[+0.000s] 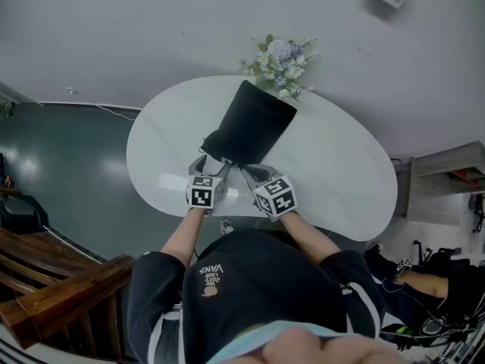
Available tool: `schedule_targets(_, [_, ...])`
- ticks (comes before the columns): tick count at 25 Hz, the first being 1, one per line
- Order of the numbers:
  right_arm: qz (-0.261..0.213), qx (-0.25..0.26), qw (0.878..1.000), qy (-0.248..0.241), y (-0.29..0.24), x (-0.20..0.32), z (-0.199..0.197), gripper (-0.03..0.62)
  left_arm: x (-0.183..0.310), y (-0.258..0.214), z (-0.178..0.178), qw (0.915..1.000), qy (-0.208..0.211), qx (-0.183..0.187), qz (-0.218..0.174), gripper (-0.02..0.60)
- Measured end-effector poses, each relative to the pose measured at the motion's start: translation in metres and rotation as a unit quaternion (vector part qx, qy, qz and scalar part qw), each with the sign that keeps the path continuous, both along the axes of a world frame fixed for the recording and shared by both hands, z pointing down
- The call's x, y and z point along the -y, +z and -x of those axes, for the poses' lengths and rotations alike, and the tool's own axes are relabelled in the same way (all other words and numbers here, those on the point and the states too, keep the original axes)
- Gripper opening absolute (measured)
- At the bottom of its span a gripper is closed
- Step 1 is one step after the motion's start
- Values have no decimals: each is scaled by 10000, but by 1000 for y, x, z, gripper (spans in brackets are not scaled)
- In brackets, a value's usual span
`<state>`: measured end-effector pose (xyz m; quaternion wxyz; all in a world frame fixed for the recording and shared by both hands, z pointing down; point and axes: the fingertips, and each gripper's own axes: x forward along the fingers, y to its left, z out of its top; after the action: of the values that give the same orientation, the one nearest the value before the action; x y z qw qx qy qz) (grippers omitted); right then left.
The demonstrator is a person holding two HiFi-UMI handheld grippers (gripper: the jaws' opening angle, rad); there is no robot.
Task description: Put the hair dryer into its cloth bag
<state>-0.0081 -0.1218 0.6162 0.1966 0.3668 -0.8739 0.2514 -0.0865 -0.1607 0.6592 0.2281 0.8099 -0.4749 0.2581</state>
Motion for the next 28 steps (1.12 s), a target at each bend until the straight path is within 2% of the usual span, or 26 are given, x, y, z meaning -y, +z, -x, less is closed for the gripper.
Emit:
schedule_targets(8, [-26,-44,9997,234,9,-12,7,51,-29,-13,22,9999,-88,-83,-39,336])
schedule_targets(14, [-133,-8,9989,439,6,-20,10,51,-47,-27,41,9994,-107,-142,-302,336])
schedule_targets(19, [-408,53,9968,685,-9,-27,6,51,-59,-62,44,9970,-88,-319,-697,333])
schedule_targets(21, [-555,87,9951,814,-17,-28,3,51,-64,-76,45,9957,-66,-392,-840,305])
schedule_targets(23, [-665,164,9934,916,-25,-30,-1,51,-68,-89,45,9941,-48,-459,-985,249])
schedule_targets(28, [-835,326,9901,1080,-41,-40,-7,51,-80,-109,47,9903,-8,-555,-1277,188])
